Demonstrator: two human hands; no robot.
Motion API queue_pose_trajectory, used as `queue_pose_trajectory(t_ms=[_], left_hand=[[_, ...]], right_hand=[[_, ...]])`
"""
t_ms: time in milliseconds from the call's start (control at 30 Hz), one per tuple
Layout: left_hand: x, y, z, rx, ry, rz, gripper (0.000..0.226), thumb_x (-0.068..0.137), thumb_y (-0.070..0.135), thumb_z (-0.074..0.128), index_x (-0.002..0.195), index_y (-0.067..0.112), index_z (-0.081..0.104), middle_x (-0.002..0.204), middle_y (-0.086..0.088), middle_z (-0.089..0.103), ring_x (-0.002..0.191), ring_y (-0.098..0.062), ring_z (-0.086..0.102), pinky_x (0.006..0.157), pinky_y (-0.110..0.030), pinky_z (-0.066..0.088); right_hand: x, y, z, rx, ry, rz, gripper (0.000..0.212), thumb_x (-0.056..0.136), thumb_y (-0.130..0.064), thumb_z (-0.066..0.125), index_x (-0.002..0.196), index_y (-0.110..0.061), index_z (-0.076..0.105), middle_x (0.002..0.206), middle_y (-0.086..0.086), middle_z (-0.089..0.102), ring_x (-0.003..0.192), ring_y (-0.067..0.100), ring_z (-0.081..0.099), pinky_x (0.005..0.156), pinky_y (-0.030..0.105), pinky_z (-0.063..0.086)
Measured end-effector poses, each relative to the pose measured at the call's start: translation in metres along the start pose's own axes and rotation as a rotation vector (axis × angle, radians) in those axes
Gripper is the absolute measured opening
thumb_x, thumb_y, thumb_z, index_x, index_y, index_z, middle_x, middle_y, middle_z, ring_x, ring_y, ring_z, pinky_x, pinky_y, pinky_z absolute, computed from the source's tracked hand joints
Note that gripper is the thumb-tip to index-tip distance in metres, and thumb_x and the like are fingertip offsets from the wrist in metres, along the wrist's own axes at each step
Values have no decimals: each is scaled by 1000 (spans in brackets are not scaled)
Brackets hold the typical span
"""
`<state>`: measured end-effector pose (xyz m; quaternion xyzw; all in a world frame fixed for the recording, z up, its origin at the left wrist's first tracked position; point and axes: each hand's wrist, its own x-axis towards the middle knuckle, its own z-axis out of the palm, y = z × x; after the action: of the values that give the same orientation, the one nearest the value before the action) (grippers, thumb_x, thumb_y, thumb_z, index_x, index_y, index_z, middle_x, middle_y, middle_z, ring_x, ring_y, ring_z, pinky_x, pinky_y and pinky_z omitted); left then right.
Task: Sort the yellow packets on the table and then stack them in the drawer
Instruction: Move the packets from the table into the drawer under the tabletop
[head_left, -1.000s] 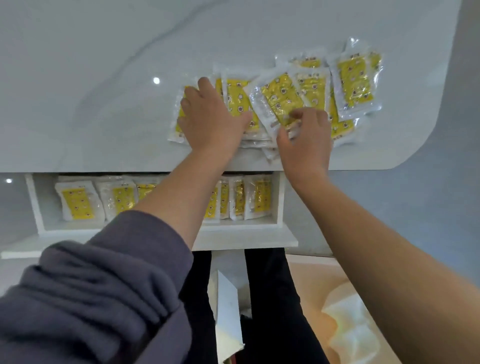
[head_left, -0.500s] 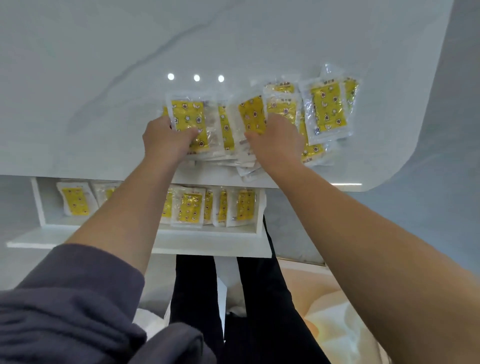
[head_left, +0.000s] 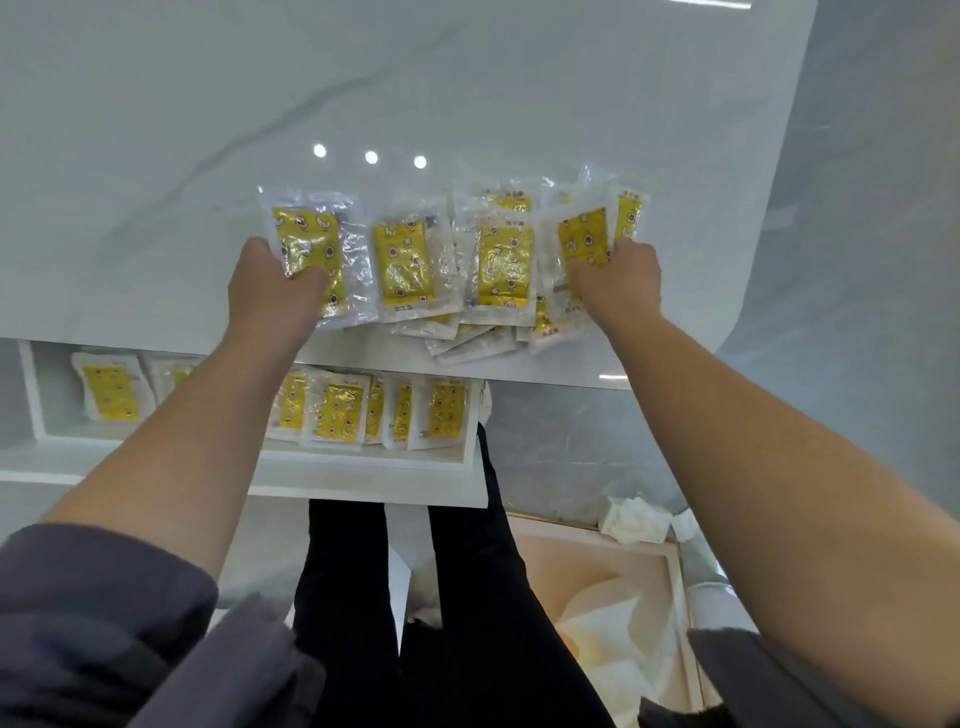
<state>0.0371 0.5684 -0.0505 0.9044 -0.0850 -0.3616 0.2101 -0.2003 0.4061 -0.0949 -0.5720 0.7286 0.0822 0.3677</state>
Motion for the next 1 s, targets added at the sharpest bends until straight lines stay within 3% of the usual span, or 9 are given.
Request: queue_pose_trajectory(t_ms=[100,233,400,467,567,700,767,867,1000], left_hand=[[-4,1,-4,-31,-6,-12,21,86,19,57,100,14,41,89,0,44,73,-17,41,57,-28,34],[-3,-6,-7,-135,-56,-51,22,86,19,62,102,14,48,104,-8,54,86,-20,50,71,-32,43],[-3,-23,-8,-113,-89,-56,20,86,22,62,94,14,46,92,-7,41,79,-18,39,66,-32,34],[-3,-28,-9,-110,-96,-53,20,86,22,62,89,15,44,89,-5,40,77,-17,38,64,-31,34],[-6,-33,-11,-108,-113,-59,25,85,24,63,105,11,53,100,-7,56,85,-21,53,77,-38,46],[-10,-35,-9,-96,-149,-59,25,86,23,64,108,14,56,109,-9,64,97,-27,63,87,-46,51],[-12,-35,-7,-107,-169,-57,21,87,20,64,106,17,56,107,-5,65,98,-25,63,85,-43,52],[-12,-39,-6,-129,-195,-39,16,88,19,63,102,23,56,99,4,65,94,-17,64,81,-37,53],[-11,-52,-12,-126,-274,-32,13,89,19,64,97,25,55,95,5,64,89,-15,62,79,-36,51]], right_hand=[[3,2,1,-24,35,7,18,74,-25,57,65,-23,42,105,13,61,75,25,59,85,44,53],[5,-5,-1,-68,53,0,21,73,-21,58,61,-21,40,100,11,62,85,28,62,85,44,52],[8,-8,2,-60,35,22,17,69,-25,57,64,-23,41,107,10,61,89,29,62,88,45,51],[11,-10,6,-4,48,60,17,64,-27,56,63,-26,39,108,11,59,85,29,62,86,45,52],[12,-19,7,97,33,102,19,59,-27,51,62,-31,33,99,5,46,64,21,46,76,39,42],[12,-31,6,87,45,152,13,68,-15,52,68,-24,42,104,3,39,55,15,39,74,35,33],[14,-34,6,53,48,151,25,70,-12,51,63,-23,30,96,4,41,55,15,35,75,34,31],[12,-37,5,134,85,161,21,73,-9,51,66,-20,35,67,-5,40,59,17,39,76,32,33],[-14,-41,4,321,208,86,21,75,-17,51,67,-24,32,66,-7,37,59,15,32,65,31,37]])
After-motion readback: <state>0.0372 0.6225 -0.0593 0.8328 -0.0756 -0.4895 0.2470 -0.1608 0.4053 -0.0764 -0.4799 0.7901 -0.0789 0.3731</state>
